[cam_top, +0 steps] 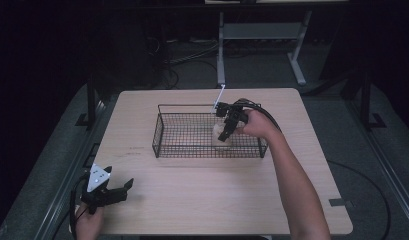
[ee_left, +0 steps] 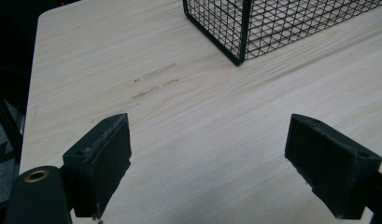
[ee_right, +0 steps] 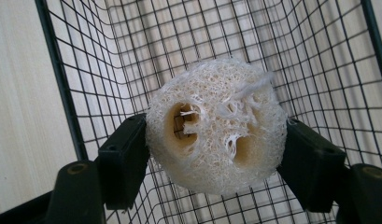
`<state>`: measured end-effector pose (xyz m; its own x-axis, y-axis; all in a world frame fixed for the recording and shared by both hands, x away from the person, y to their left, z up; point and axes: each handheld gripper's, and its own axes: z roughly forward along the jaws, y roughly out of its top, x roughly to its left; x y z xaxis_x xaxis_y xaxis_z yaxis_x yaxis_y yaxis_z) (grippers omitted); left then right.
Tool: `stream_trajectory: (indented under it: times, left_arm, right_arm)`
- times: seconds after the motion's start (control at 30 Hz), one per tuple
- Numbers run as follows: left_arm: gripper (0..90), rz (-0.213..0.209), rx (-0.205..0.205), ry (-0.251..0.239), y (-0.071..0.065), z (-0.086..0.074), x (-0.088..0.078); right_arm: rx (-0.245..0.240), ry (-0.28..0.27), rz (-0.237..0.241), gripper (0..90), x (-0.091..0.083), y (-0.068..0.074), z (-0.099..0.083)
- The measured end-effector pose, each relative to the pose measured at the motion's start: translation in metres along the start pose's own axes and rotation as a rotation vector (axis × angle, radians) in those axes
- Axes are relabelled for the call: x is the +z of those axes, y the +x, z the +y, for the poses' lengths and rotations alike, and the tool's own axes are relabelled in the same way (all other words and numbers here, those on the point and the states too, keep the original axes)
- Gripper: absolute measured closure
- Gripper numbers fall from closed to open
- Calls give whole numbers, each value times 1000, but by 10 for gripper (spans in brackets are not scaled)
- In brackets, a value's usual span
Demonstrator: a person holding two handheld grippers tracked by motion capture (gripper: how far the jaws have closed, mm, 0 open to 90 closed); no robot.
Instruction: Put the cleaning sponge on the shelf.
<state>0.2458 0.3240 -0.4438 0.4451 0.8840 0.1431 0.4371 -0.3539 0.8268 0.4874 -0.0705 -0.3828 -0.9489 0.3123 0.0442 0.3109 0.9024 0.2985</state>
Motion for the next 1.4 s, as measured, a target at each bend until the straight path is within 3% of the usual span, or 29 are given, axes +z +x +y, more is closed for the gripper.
stream_trajectory:
  times: [0.43, 0.7, 1.4]
  left_arm:
    - [137, 0, 8, 3, -1, 0, 0]
    - [137, 2, 2, 1, -1, -1, -1]
    - [137, 6, 4, 0, 0, -1, -2]
  right_arm:
    - [25, 0, -9, 278, -3, -3, -9]
    - [38, -9, -21, 198, -6, -3, -10]
    - [18, -68, -69, 182, -46, 15, -19]
